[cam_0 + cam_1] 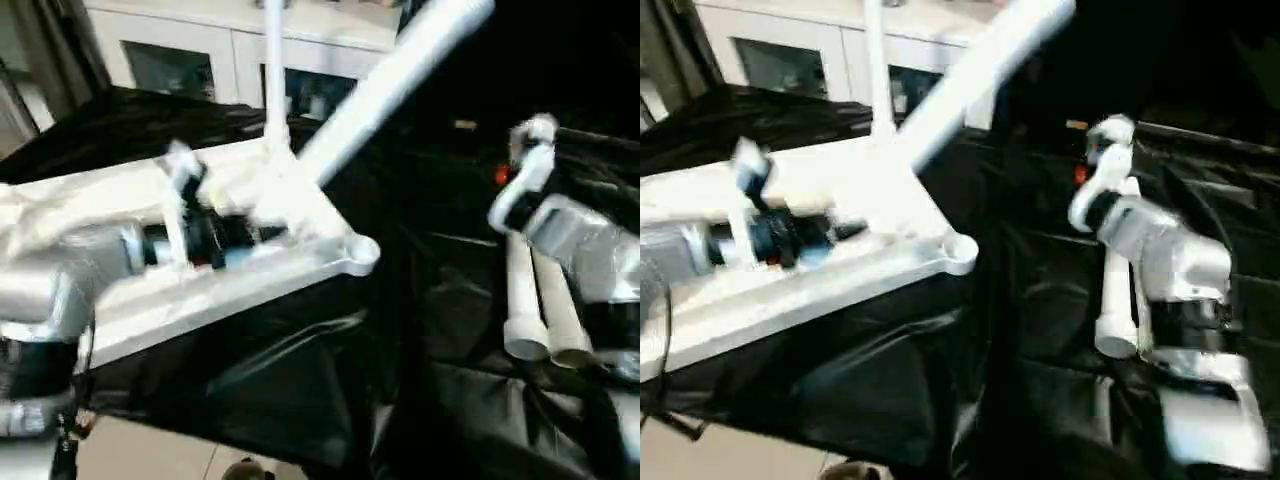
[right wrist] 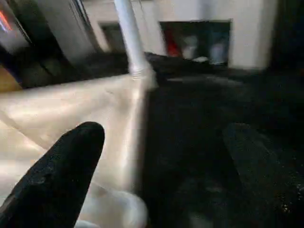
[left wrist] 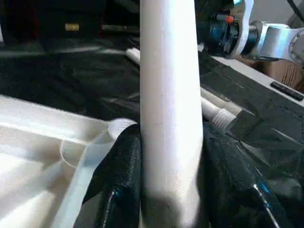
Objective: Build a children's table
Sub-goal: Pick table leg
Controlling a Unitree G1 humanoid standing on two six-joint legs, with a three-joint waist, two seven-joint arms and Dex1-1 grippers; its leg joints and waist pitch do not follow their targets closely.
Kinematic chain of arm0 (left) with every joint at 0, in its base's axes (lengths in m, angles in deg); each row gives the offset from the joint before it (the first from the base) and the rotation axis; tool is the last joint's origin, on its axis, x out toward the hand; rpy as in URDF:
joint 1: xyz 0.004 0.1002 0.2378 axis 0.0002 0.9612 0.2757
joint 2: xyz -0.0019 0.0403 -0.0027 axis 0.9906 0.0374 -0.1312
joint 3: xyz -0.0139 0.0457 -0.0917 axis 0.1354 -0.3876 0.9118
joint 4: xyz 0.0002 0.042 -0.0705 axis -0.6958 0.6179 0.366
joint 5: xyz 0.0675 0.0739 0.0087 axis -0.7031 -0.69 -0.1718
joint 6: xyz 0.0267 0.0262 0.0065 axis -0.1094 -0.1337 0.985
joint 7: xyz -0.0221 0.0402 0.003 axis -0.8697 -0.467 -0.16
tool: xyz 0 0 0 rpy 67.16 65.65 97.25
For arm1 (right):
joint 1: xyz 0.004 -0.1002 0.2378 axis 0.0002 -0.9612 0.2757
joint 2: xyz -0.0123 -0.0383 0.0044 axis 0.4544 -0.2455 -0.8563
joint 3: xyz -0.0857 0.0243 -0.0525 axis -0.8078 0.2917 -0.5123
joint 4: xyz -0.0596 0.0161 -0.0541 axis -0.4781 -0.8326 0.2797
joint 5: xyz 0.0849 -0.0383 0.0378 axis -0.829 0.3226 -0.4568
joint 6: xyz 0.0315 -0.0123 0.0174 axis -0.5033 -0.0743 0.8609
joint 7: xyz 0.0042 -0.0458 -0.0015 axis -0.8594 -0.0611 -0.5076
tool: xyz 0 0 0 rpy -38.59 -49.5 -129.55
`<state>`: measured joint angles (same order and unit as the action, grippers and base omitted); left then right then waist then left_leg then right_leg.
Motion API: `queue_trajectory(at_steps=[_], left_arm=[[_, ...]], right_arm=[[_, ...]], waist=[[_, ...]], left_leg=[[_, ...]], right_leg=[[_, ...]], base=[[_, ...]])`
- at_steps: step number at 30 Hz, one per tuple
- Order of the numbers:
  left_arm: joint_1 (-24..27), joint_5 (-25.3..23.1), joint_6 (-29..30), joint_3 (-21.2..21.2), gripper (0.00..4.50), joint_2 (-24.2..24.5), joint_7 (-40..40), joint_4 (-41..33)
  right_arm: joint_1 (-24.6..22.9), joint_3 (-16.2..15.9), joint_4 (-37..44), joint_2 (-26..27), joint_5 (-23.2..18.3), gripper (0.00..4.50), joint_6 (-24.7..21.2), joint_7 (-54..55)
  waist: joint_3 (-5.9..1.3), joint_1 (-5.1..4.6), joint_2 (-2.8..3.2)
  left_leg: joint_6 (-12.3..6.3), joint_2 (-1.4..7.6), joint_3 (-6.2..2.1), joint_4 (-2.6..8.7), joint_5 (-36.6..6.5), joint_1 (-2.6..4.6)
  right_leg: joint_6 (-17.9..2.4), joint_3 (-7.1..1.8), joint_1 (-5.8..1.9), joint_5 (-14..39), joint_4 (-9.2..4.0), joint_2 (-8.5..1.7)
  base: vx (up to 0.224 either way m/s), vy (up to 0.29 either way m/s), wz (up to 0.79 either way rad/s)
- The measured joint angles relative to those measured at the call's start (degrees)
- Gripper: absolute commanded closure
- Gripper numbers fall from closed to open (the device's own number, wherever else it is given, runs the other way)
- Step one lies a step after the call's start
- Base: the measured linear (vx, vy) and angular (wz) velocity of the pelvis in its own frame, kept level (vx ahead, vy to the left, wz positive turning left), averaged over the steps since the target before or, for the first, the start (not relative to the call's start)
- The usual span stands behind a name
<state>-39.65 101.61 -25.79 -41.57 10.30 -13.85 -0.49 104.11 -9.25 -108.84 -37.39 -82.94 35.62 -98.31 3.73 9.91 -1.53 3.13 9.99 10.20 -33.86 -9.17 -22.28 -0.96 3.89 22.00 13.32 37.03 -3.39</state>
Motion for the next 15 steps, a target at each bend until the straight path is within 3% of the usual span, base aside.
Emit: queue_trajectory(at_steps=[1, 7, 9, 11, 15], left_arm=[[0.0, 0.0, 0.0, -0.1, 3.06, 0.0, 0.2, 0.1], [0.2, 0.0, 0.1, -2.2, 3.06, 0.2, 1.3, 0.4], [0.2, -0.1, 0.1, -2.5, 3.06, 0.2, 1.2, 0.5], [0.2, -0.1, 0.2, -2.7, 3.06, 0.2, 1.2, 0.6], [0.1, -0.1, 0.4, -3.0, 3.06, 0.5, 1.3, 0.6]], right_arm=[[0.2, -1.2, 0.0, -1.0, 2.3, 0.00, 3.4, -0.8], [2.4, -8.9, 0.6, -7.1, 20.9, 0.00, 37.5, -1.2], [2.5, -12.2, 1.0, -9.5, 26.9, 0.00, 46.6, 0.7], [2.5, -13.9, 1.1, -10.5, 31.5, 0.00, 54.6, 2.7], [3.5, -16.6, -0.4, -11.9, 38.8, 0.00, 61.6, 7.5]], waist=[[0.00, -0.03, 0.00], [0.00, -0.23, 0.00], [0.00, -0.22, -0.01], [0.03, -0.26, -0.08], [0.04, -0.44, -0.07]], left_leg=[[-0.03, 0.00, 0.00, -0.01, 0.0, 0.00], [-0.16, 0.02, 0.00, -0.04, -0.1, -0.01], [-0.18, 0.01, 0.01, -0.06, -0.1, -0.02], [-0.28, 0.02, 0.01, -0.08, -0.1, -0.01], [-0.40, 0.02, 0.01, -0.22, -0.1, -0.03]], right_leg=[[0.0, 0.00, 0.00, 0.0, 0.01, 0.00], [0.0, 0.01, 0.01, 0.0, 0.03, 0.01], [0.0, 0.01, 0.01, 0.0, 0.02, 0.01], [0.0, 0.00, 0.01, 0.0, 0.03, 0.01], [-0.1, -0.01, 0.00, -0.1, 0.07, 0.01]], base=[[0.000, 0.000, 0.00], [0.000, 0.000, 0.00], [0.000, 0.000, 0.00], [0.000, 0.000, 0.00], [0.000, 0.000, 0.00]])
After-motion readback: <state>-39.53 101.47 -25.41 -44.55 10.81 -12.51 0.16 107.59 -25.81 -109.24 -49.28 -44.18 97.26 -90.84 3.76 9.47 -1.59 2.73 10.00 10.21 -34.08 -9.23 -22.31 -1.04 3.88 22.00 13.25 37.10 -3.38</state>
